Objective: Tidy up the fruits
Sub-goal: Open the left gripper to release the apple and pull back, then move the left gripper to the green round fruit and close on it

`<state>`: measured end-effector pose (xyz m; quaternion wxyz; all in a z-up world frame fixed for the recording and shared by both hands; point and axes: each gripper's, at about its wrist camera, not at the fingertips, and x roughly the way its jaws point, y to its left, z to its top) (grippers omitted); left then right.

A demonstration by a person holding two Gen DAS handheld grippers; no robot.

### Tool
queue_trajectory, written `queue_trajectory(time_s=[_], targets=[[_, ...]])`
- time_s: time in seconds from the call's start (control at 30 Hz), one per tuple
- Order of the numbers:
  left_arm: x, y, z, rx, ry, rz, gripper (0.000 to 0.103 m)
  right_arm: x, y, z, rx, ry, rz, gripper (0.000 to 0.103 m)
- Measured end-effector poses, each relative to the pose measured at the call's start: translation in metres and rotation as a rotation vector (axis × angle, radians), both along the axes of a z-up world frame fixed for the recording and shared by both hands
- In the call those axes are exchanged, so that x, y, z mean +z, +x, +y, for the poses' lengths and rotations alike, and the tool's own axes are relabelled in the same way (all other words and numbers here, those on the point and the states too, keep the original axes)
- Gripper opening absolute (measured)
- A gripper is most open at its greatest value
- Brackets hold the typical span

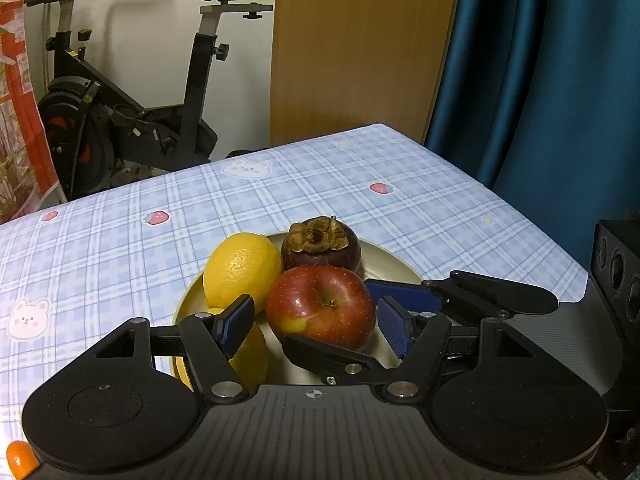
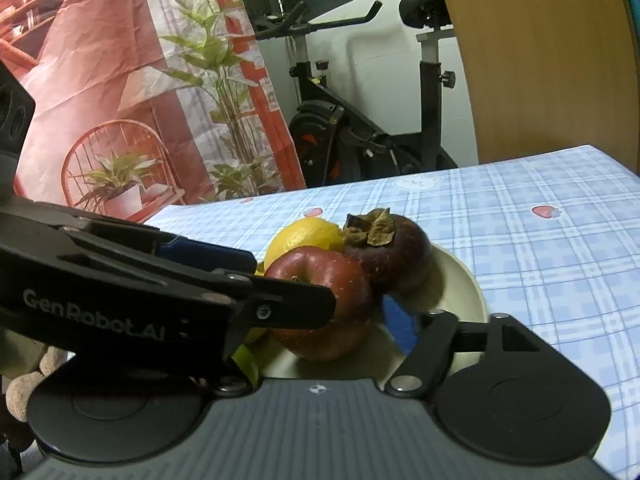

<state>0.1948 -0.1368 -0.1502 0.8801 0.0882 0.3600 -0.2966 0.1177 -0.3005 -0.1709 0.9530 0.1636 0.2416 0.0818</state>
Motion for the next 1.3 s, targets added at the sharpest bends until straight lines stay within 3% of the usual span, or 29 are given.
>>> queue_trajectory(time_s=[0.37,0.57,0.93,1.3], targets=[[0.013,-0.013,0.022,0.050,-0.040,-0.042,0.071,0.004,-0.012,0.004,-0.025,-0.022,-0.059,0.078],[0.023,-0.021,0.069,0.161,-0.104,-0.036,0.071,0.007,-0.018,0.011,-0.013,-0.045,-0.088,0.078],[0.029,-0.037,0.151,0.329,-0.120,-0.035,0.071,0.011,-0.031,0.031,0.007,-0.078,-0.085,0.083],[0.022,-0.052,0.188,0.342,-0.147,-0.013,0.070,0.020,-0.041,0.060,0.021,-0.172,-0.089,0.083]])
